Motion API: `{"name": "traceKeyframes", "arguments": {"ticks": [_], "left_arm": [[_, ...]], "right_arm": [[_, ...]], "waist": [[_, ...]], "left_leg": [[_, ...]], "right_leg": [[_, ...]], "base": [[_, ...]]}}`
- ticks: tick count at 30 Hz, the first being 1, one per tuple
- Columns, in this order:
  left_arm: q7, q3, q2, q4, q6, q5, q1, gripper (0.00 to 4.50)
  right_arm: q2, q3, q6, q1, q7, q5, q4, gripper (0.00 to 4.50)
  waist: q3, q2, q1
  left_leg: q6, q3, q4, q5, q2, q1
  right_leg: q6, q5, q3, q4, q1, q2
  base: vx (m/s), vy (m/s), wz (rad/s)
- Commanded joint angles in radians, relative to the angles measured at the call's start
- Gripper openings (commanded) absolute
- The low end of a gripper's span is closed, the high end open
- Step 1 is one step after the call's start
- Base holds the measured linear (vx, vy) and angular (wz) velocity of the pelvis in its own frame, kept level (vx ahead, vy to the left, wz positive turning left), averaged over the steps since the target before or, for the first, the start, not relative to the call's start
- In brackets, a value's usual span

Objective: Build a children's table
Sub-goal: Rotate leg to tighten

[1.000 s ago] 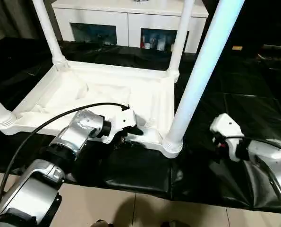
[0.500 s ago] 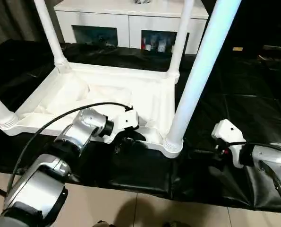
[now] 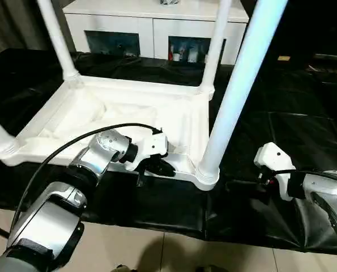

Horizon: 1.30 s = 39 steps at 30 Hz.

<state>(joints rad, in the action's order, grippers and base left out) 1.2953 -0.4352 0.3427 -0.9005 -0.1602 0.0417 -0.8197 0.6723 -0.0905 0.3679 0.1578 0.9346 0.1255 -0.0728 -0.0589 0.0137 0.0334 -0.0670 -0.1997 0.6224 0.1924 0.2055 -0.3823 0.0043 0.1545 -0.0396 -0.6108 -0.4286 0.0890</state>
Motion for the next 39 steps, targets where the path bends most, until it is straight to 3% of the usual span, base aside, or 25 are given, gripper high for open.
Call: {"name": "traceKeyframes", "arguments": {"ticks": [1,4,5,6,7,11,16,21,22,26,32,39], "left_arm": [[-0.048,-0.003,0.014,-0.016,0.024,0.032,0.031,0.02],[-0.095,0.025,0.009,0.043,0.098,0.021,0.056,0.02],[-0.115,0.040,0.004,0.079,0.140,0.011,0.070,0.02],[-0.123,0.050,-0.001,0.114,0.173,0.000,0.083,0.02],[-0.123,0.050,-0.001,0.114,0.173,0.000,0.083,0.02],[-0.152,0.061,-0.009,0.190,0.251,-0.005,0.113,0.02],[-0.191,0.070,-0.012,0.261,0.310,0.004,0.145,0.02],[-0.206,0.070,0.004,0.313,0.288,0.013,0.176,0.02],[-0.208,0.072,0.005,0.327,0.292,0.009,0.183,0.29],[-0.200,0.071,0.012,0.375,0.325,-0.002,0.206,0.65],[-0.214,0.059,0.015,0.344,0.277,0.025,0.201,0.85],[-0.203,0.073,-0.005,0.308,0.256,0.006,0.179,0.85]], "right_arm": [[0.005,0.004,0.005,0.011,-0.005,0.007,-0.008,3.87],[0.002,0.007,0.004,0.012,-0.010,0.008,-0.007,3.87],[0.000,0.008,0.005,0.013,-0.012,0.009,-0.007,3.87],[-0.001,0.007,0.005,0.014,-0.013,0.009,-0.006,3.87],[-0.001,0.007,0.005,0.014,-0.013,0.009,-0.006,3.87],[-0.005,0.000,0.001,0.019,-0.014,0.005,0.002,3.87],[-0.010,-0.007,-0.002,0.029,-0.018,0.003,0.009,3.87],[-0.015,-0.013,-0.005,0.027,-0.021,0.000,0.007,3.87],[-0.015,-0.015,-0.007,0.026,-0.021,-0.001,0.007,3.87],[-0.015,-0.018,-0.012,0.027,-0.018,-0.004,0.011,3.87],[-0.014,-0.018,-0.015,0.033,-0.015,-0.006,0.015,3.87],[-0.009,-0.016,-0.015,0.023,-0.016,-0.001,0.006,3.87]], "waist": [[0.077,-0.011,0.006],[0.069,-0.012,0.003],[0.061,-0.011,-0.001],[0.061,-0.014,-0.003],[0.063,-0.013,-0.005],[0.064,-0.020,-0.012],[0.065,-0.020,-0.023],[0.067,-0.021,-0.026],[0.067,-0.027,-0.027],[0.068,-0.023,-0.025],[0.066,-0.020,-0.025],[0.063,-0.021,-0.026]], "left_leg": [[0.069,0.011,-0.071,0.210,0.015,0.014],[0.052,0.012,-0.076,0.259,0.018,0.019],[0.041,0.014,-0.081,0.305,0.017,0.024],[0.031,0.017,-0.079,0.332,0.016,0.030],[0.028,0.018,-0.081,0.331,0.016,0.028],[0.034,0.019,-0.082,0.313,0.014,0.022],[0.044,0.019,-0.079,0.306,0.012,0.021],[0.050,0.019,-0.080,0.301,0.012,0.019],[0.051,0.020,-0.081,0.297,0.014,0.016],[0.053,0.018,-0.080,0.290,0.015,0.018],[0.052,0.017,-0.082,0.298,0.015,0.019],[0.040,0.018,-0.083,0.331,0.012,0.020]], "right_leg": [[-0.248,0.224,0.025,0.072,0.068,0.036],[-0.231,0.311,0.024,0.079,0.065,0.037],[-0.215,0.394,0.021,0.088,0.061,0.037],[-0.194,0.462,0.020,0.093,0.060,0.039],[-0.185,0.475,0.020,0.094,0.062,0.039],[-0.165,0.467,0.020,0.096,0.061,0.037],[-0.153,0.495,0.018,0.101,0.057,0.036],[-0.148,0.481,0.018,0.100,0.054,0.034],[-0.153,0.461,0.019,0.097,0.056,0.034],[-0.164,0.439,0.021,0.093,0.054,0.036],[-0.171,0.422,0.022,0.094,0.052,0.033],[-0.141,0.493,0.020,0.103,0.049,0.034]], "base": [[0.000,0.000,0.00],[0.000,0.000,0.00],[0.000,0.000,0.00],[0.000,0.000,0.00],[0.000,0.000,0.00],[0.000,0.000,0.00],[0.000,0.000,0.00],[0.000,0.000,0.00],[0.000,0.000,0.00],[0.000,0.000,0.00],[0.000,0.000,0.00],[0.000,0.000,0.00]]}}
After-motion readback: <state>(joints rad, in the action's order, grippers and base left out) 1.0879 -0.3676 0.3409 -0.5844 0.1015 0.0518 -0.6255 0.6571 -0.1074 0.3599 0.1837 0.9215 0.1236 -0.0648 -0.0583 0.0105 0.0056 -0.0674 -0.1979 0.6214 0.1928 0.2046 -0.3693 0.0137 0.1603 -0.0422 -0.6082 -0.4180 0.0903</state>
